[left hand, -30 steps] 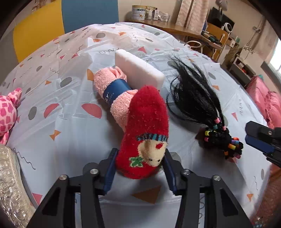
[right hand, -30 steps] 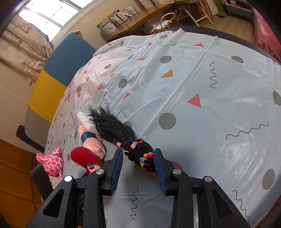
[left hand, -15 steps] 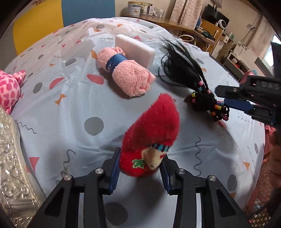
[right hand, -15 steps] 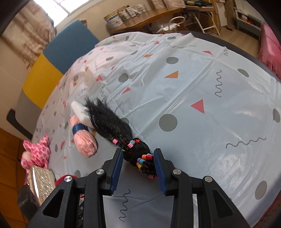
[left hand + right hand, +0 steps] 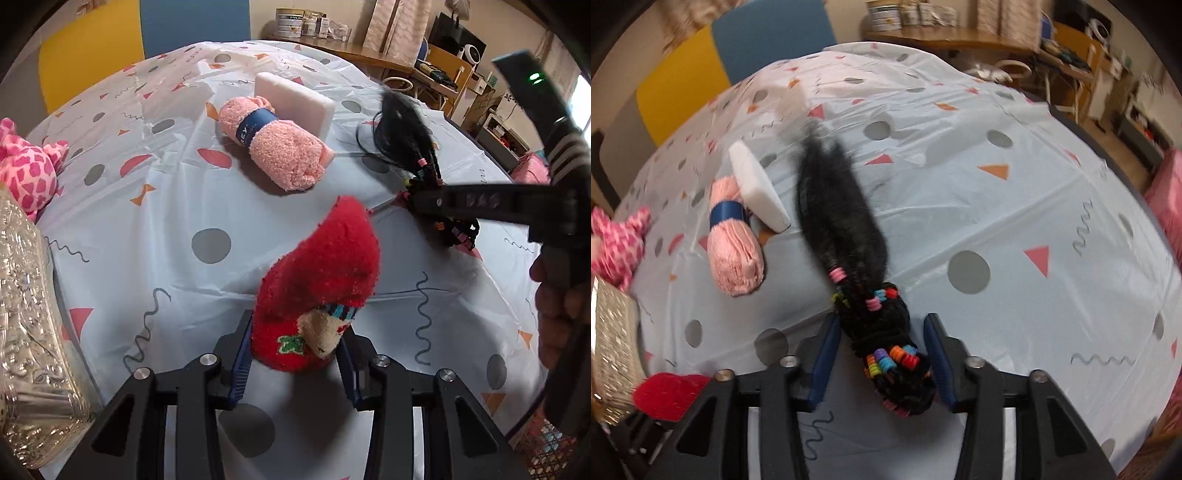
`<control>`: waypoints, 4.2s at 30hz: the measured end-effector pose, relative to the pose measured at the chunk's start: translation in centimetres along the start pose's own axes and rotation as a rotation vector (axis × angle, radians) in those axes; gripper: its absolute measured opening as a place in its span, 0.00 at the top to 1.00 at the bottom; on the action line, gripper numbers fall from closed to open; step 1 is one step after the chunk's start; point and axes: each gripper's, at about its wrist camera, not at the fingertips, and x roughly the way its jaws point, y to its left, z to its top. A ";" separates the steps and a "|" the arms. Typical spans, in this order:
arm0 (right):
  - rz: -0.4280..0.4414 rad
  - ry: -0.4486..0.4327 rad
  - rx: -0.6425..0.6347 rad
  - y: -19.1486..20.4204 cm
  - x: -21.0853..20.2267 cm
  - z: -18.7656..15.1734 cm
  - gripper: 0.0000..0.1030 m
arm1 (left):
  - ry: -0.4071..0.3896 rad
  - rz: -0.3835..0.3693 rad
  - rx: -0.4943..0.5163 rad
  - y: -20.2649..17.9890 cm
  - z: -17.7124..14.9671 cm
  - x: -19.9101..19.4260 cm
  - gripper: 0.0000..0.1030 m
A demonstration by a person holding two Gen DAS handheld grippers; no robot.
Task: Organize soft objects
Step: 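Grasp the red sock doll with left tool while right tool grasps the black beaded hair piece, then carry the red sock doll with the left tool into the gold tray and release, then withdraw the open left tool from the tray while right tool holds the hair piece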
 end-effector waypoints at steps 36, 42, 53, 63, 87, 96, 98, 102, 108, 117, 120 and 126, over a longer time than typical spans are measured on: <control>-0.052 0.033 -0.106 1.9 1.1 -0.7 0.69 | -0.246 0.351 -0.356 23.1 10.3 -16.5 0.65; -0.051 0.032 -0.116 2.1 1.1 -0.8 0.69 | -0.248 0.426 -0.455 29.1 4.3 -19.1 0.65; -0.058 0.023 -0.135 2.3 1.2 -1.1 0.69 | -0.237 0.395 -0.605 31.1 -8.7 -21.1 0.65; -0.070 0.019 -0.155 2.8 1.0 -1.5 0.69 | -0.203 0.236 -0.622 27.4 -13.9 -18.2 0.64; -0.085 0.010 -0.168 3.3 0.9 -1.7 0.69 | -0.252 0.393 -0.591 23.3 -15.6 -19.9 0.31; -0.088 0.010 -0.156 3.2 0.8 -1.7 0.70 | -0.276 0.466 -0.543 19.7 -18.1 -21.3 0.25; -0.090 0.010 -0.158 3.2 0.7 -1.7 0.70 | -0.282 0.479 -0.543 19.3 -18.5 -21.7 0.24; -0.084 0.012 -0.144 3.0 0.7 -1.6 0.70 | -0.285 0.491 -0.546 19.0 -19.0 -22.0 0.23; -0.086 0.011 -0.145 2.9 0.9 -1.6 0.70 | -0.297 0.522 -0.536 18.7 -19.8 -22.6 0.17; -0.147 0.001 -0.098 1.9 0.8 -1.3 0.70 | -0.303 0.522 -0.549 19.0 -20.9 -23.1 0.17; -0.157 0.002 -0.064 1.1 0.9 -1.1 0.70 | -0.302 0.519 -0.555 19.2 -21.4 -23.2 0.17; -0.143 0.009 0.026 -0.5 0.7 -0.9 0.70 | -0.303 0.508 -0.569 19.6 -22.0 -23.5 0.17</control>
